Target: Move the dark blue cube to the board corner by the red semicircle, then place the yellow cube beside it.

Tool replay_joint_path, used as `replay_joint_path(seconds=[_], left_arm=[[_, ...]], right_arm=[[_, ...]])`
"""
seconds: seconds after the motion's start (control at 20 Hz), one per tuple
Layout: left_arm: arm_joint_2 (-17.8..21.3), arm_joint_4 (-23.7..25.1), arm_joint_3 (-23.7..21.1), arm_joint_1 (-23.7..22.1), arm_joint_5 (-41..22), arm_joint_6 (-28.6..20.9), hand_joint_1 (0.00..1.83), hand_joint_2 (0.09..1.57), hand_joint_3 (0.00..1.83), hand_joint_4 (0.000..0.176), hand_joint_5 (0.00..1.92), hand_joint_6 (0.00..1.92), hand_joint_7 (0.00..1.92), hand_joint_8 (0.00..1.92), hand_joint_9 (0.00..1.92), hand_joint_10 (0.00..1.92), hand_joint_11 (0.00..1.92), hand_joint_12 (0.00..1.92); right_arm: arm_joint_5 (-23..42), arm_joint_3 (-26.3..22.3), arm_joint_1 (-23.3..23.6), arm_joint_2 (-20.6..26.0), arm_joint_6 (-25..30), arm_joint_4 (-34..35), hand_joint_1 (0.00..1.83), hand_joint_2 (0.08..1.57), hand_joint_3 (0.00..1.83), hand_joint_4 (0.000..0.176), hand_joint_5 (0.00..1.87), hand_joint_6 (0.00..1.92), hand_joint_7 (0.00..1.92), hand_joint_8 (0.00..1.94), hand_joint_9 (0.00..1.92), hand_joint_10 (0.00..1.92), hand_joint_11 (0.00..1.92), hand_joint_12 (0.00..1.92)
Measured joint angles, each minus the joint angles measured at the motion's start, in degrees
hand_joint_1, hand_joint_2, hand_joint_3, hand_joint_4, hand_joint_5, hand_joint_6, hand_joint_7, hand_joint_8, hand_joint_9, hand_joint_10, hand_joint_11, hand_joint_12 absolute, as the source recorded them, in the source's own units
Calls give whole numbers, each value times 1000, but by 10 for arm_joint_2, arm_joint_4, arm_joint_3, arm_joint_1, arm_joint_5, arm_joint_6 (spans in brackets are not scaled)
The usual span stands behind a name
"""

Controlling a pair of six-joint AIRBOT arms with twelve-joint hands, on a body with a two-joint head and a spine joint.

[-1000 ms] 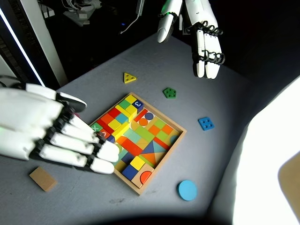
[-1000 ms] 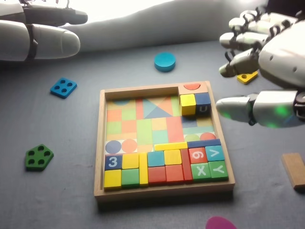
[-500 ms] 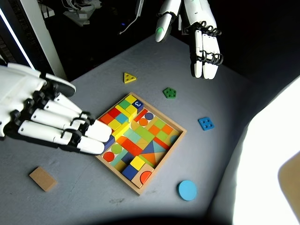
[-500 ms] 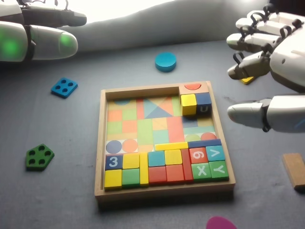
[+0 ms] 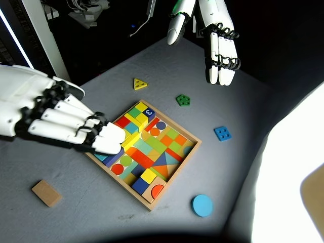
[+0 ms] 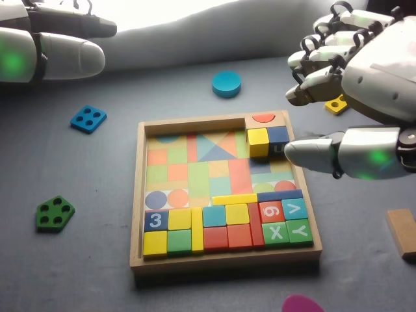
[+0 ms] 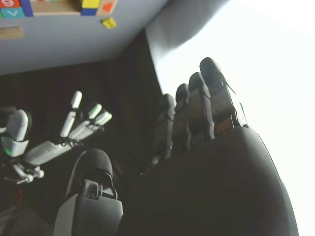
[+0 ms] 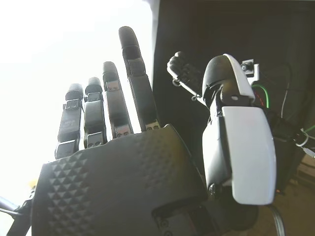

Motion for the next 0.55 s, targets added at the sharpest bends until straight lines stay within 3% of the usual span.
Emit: replay_joint_path(seconds=[0.05, 0.15, 0.25, 0.35, 0.4, 0.5, 0.55], left_arm=[[0, 0, 0, 0, -2, 0, 0, 1262, 1, 15, 341, 10, 494, 12, 603, 75, 178, 1248], [0, 0, 0, 0, -2, 0, 27, 1262, 0, 0, 447, 6, 693, 11, 781, 220, 312, 1458], [0, 0, 0, 0, -2, 0, 12, 1273, 0, 0, 498, 2, 755, 3, 758, 467, 391, 1410], [0, 0, 0, 0, -2, 0, 25, 1269, 0, 0, 566, 6, 814, 7, 719, 696, 420, 1452], [0, 0, 0, 0, -2, 0, 29, 1268, 0, 0, 590, 7, 842, 11, 712, 771, 434, 1473], [0, 0, 1, 0, -3, 0, 4, 1276, 0, 0, 609, 6, 883, 18, 695, 912, 462, 1500], [0, 0, 2, 0, -3, 0, 2, 1277, 0, 0, 622, 10, 903, 25, 704, 934, 476, 1510]], right_arm=[[3, 4, 0, -4, 0, 0, 0, 1207, 1, 0, 852, 47, 822, 56, 741, 272, 90, 1507], [3, 11, -3, -8, 3, 2, 3, 1216, 2, 0, 922, 67, 927, 39, 637, 820, 114, 1706], [-1, 17, -3, -9, 21, -3, 34, 1215, 0, 0, 958, 92, 964, 48, 587, 1103, 162, 1782], [-13, 33, -7, -9, 108, -84, 24, 1215, 0, 0, 977, 140, 988, 72, 581, 1259, 205, 1830], [-16, 37, -7, -9, 135, -107, 21, 1218, 0, 0, 925, 278, 963, 148, 578, 1312, 220, 1844], [-24, 38, -10, -9, 181, -156, 52, 1214, 0, 0, 795, 621, 831, 567, 588, 1364, 247, 1841], [-26, 38, -10, -9, 205, -184, 55, 1214, 0, 0, 774, 687, 775, 738, 585, 1374, 260, 1831]])
